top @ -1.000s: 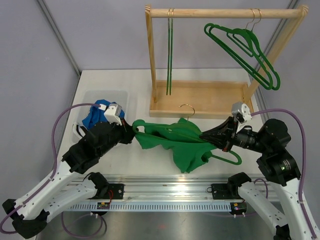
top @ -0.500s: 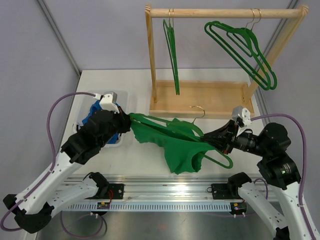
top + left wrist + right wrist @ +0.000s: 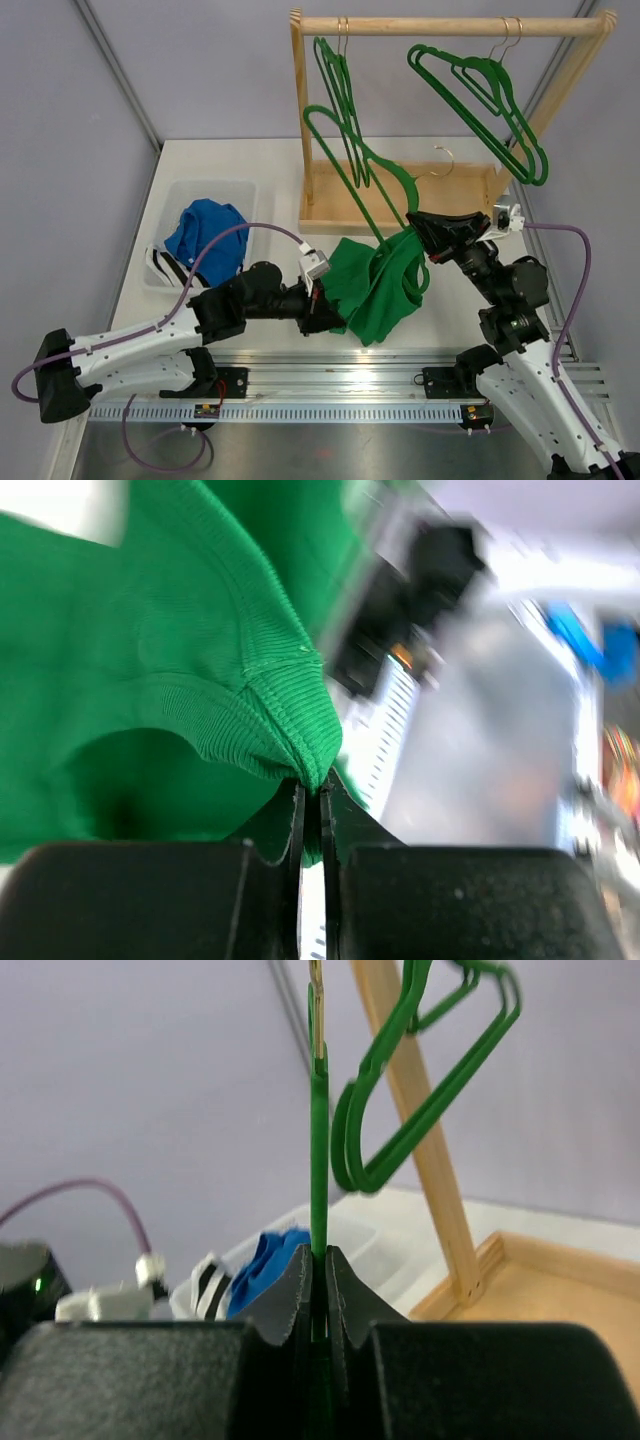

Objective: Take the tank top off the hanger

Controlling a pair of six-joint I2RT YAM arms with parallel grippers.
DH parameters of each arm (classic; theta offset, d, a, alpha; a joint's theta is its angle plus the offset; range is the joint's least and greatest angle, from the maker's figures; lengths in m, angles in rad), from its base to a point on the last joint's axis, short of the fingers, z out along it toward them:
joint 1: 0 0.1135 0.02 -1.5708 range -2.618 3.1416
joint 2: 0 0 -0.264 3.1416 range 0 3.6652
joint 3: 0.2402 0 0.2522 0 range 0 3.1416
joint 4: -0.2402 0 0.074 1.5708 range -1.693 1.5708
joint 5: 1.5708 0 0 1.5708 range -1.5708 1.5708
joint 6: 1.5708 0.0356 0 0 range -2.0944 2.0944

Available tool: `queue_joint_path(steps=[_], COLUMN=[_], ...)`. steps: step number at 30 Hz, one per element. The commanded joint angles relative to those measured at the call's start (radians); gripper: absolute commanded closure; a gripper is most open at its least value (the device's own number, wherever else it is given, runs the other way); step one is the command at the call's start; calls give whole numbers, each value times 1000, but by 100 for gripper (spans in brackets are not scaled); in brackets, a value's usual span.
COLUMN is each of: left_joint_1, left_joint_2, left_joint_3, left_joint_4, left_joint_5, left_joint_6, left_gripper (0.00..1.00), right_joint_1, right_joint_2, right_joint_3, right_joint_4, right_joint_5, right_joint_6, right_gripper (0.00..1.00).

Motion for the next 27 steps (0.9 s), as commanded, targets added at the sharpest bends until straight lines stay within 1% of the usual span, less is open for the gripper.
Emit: queue_joint_path(steps=[1, 2, 3, 4, 5, 6, 8, 9, 10, 11, 12, 13, 14, 15, 16, 19, 20, 21, 22, 23, 25, 27], left_joint_1=[-68, -94, -106, -115, -132, -138, -164, -174, -183, -197, -203, -210, -224, -230, -241, -244, -244, -244, -243, -243, -243, -243], left_joint_2=[7, 15, 31, 41, 50, 65, 131, 160, 189, 255, 286, 318, 355, 369, 374, 357, 345, 319, 303, 292, 277, 268], left_joint_3=[-28, -31, -33, -31, -33, -31, -4, 12, 25, 53, 67, 81, 91, 96, 98, 107, 111, 116, 119, 122, 133, 134], left_joint_4=[175, 160, 117, 92, 71, 21, -52, -136, -173, -207, -272, -297, -311, -320, -319, -314, -314, -325, -330, -334, -360, -366], left_joint_5=[115, 96, 78, 32, 14, -3, -106, -150, -239, -270, -302, -371, -384, -391, -414, -465, -483, -503, -545, -562, -603, -612], left_joint_6=[56, 73, 85, 93, 105, 111, 124, 125, 124, 119, 116, 110, 105, 104, 95, 62, 56, 49, 38, 38, 39, 52], left_gripper=[100, 100, 100, 100, 100, 100, 100, 100, 100, 100, 100, 100, 100, 100, 100, 100, 100, 100, 100, 100, 100, 100], right_joint_1=[5, 4, 4, 5, 5, 4, 4, 4, 4, 4, 4, 4, 4, 4, 4, 4, 5, 4, 4, 4, 4, 4], right_joint_2=[-26, -34, -42, -63, -76, -88, -125, -135, -151, -157, -158, -160, -158, -157, -155, -123, -113, -103, -97, -100, -126, -163], right_joint_3=[27, 29, 24, 18, 13, 3, -2, 6, 16, 45, 62, 81, 116, 130, 145, 254, 319, 346, 363, 375, 357, 279], right_joint_4=[368, 395, 411, 421, 434, 438, 419, 388, 354, 283, 239, 193, 117, 78, -1, -191, -321, -391, -433, -469, -450, -348], right_joint_5=[185, 243, 269, 300, 359, 389, 459, 479, 498, 524, 539, 556, 558, 567, 572, 518, 519, 527, 576, 613, 689, 713], right_joint_6=[37, 21, 8, -21, -35, -60, -123, -149, -195, -219, -235, -267, -281, -279, -279, -281, -275, -273, -269, -256, -265, -255], right_gripper=[100, 100, 100, 100, 100, 100, 100, 100, 100, 100, 100, 100, 100, 100, 100, 100, 100, 100, 100, 100, 100, 100])
